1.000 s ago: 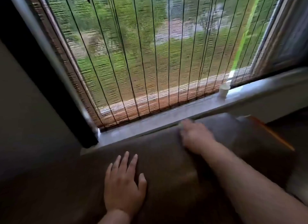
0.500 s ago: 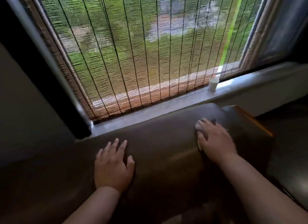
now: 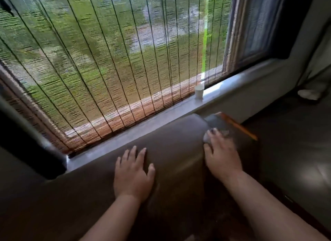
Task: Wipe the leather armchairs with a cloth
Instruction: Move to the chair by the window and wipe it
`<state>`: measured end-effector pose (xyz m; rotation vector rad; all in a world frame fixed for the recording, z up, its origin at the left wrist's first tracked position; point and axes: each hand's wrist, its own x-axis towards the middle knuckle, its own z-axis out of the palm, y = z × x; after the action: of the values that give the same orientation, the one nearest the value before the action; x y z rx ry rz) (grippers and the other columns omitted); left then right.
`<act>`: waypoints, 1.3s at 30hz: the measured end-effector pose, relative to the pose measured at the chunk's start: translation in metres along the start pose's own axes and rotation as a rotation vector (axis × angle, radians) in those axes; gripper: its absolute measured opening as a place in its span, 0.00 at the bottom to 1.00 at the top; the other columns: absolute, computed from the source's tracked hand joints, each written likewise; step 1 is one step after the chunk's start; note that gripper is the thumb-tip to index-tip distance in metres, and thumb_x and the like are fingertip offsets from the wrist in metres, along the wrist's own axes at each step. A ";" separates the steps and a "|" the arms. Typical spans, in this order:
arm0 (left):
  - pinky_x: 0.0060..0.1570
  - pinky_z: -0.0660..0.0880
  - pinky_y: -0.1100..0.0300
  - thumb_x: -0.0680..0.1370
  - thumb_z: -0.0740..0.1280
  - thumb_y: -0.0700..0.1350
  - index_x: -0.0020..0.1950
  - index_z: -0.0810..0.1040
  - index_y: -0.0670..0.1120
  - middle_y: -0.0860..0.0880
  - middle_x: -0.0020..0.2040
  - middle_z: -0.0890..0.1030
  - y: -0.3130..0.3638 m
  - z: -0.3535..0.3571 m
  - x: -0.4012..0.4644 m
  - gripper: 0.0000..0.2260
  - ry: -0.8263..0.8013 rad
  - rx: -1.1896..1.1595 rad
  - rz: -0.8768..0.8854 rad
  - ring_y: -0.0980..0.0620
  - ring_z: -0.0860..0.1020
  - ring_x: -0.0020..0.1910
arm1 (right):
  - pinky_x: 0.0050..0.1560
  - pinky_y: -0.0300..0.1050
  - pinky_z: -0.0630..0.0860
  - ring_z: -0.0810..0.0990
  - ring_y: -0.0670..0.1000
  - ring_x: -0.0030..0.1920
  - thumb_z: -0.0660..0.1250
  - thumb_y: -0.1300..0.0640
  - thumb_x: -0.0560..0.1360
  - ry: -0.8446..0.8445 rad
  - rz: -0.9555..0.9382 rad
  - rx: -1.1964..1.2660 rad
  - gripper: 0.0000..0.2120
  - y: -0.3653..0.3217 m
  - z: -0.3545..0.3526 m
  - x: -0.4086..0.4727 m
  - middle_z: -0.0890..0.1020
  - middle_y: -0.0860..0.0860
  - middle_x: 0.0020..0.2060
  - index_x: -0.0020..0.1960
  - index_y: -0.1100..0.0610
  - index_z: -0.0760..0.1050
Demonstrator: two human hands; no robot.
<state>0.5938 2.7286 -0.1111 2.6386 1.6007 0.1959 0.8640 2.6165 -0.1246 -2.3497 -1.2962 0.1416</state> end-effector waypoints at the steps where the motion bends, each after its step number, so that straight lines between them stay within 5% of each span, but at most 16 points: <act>1: 0.84 0.47 0.47 0.78 0.43 0.68 0.85 0.55 0.60 0.52 0.86 0.55 0.001 0.005 0.007 0.35 0.018 0.000 0.021 0.49 0.51 0.85 | 0.83 0.56 0.50 0.57 0.58 0.81 0.47 0.40 0.83 -0.012 -0.085 -0.050 0.29 -0.012 0.010 -0.005 0.59 0.47 0.83 0.82 0.46 0.59; 4: 0.83 0.49 0.47 0.77 0.44 0.68 0.83 0.61 0.59 0.50 0.85 0.60 0.004 0.014 0.016 0.36 0.029 0.002 0.027 0.47 0.55 0.84 | 0.82 0.50 0.50 0.62 0.55 0.80 0.53 0.38 0.81 -0.128 -0.432 -0.115 0.29 -0.043 0.025 -0.032 0.65 0.44 0.80 0.80 0.43 0.64; 6: 0.83 0.51 0.46 0.76 0.46 0.67 0.82 0.65 0.58 0.49 0.84 0.63 0.006 0.017 0.014 0.36 0.044 -0.020 0.006 0.46 0.58 0.83 | 0.81 0.48 0.53 0.64 0.53 0.79 0.55 0.38 0.81 -0.169 -0.498 -0.117 0.28 -0.034 0.008 -0.018 0.67 0.43 0.79 0.80 0.42 0.66; 10: 0.83 0.49 0.48 0.77 0.45 0.67 0.84 0.63 0.55 0.50 0.84 0.62 0.006 0.016 0.016 0.37 0.045 -0.025 0.007 0.47 0.57 0.84 | 0.80 0.55 0.57 0.62 0.55 0.80 0.50 0.38 0.83 -0.108 -0.025 -0.091 0.29 0.007 -0.023 0.051 0.61 0.45 0.82 0.82 0.44 0.59; 12: 0.83 0.51 0.47 0.77 0.46 0.67 0.84 0.62 0.52 0.49 0.84 0.63 0.006 0.017 0.017 0.38 0.043 -0.012 0.007 0.46 0.58 0.83 | 0.77 0.59 0.64 0.66 0.59 0.77 0.49 0.40 0.84 -0.113 0.051 -0.163 0.29 -0.024 -0.018 0.059 0.60 0.51 0.82 0.82 0.48 0.57; 16: 0.82 0.57 0.44 0.77 0.51 0.65 0.83 0.66 0.47 0.47 0.82 0.68 0.004 0.022 0.018 0.38 0.033 0.002 0.009 0.45 0.63 0.81 | 0.82 0.53 0.52 0.56 0.56 0.82 0.53 0.44 0.85 -0.347 -0.452 -0.153 0.28 -0.117 0.017 0.012 0.56 0.49 0.84 0.83 0.47 0.56; 18: 0.82 0.56 0.45 0.77 0.50 0.65 0.83 0.65 0.47 0.46 0.82 0.67 0.004 0.022 0.018 0.38 0.034 -0.004 0.010 0.45 0.62 0.82 | 0.81 0.47 0.44 0.51 0.51 0.83 0.52 0.44 0.86 -0.390 -0.513 -0.132 0.28 -0.114 0.005 0.020 0.53 0.45 0.84 0.84 0.46 0.54; 24: 0.83 0.45 0.49 0.78 0.44 0.67 0.86 0.57 0.51 0.50 0.85 0.58 0.002 0.019 0.020 0.38 0.042 0.005 0.032 0.48 0.53 0.84 | 0.73 0.61 0.66 0.67 0.62 0.76 0.51 0.46 0.85 -0.204 0.015 -0.201 0.24 -0.055 -0.019 0.112 0.62 0.53 0.81 0.80 0.49 0.61; 30: 0.83 0.51 0.47 0.77 0.47 0.66 0.85 0.62 0.50 0.49 0.84 0.63 0.001 0.020 0.016 0.38 0.034 0.010 0.020 0.47 0.58 0.83 | 0.82 0.54 0.51 0.54 0.52 0.83 0.54 0.40 0.85 -0.436 -0.512 -0.175 0.28 -0.130 0.018 0.067 0.56 0.44 0.83 0.83 0.42 0.56; 35: 0.83 0.47 0.47 0.78 0.45 0.66 0.85 0.60 0.56 0.50 0.85 0.59 0.004 0.017 0.017 0.36 0.043 -0.001 0.024 0.47 0.55 0.84 | 0.78 0.56 0.60 0.64 0.59 0.79 0.53 0.45 0.86 -0.203 -0.060 -0.166 0.26 -0.042 -0.013 0.123 0.63 0.50 0.81 0.82 0.48 0.61; 39: 0.83 0.50 0.46 0.78 0.46 0.66 0.84 0.61 0.57 0.49 0.85 0.61 0.002 0.016 0.020 0.35 0.064 -0.013 0.020 0.46 0.56 0.84 | 0.77 0.60 0.60 0.64 0.60 0.78 0.52 0.42 0.85 0.018 0.061 -0.145 0.26 -0.046 0.003 0.060 0.64 0.49 0.81 0.81 0.46 0.61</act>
<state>0.6070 2.7460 -0.1251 2.6657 1.5855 0.2936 0.8603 2.6875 -0.1005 -2.5077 -1.2650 0.0472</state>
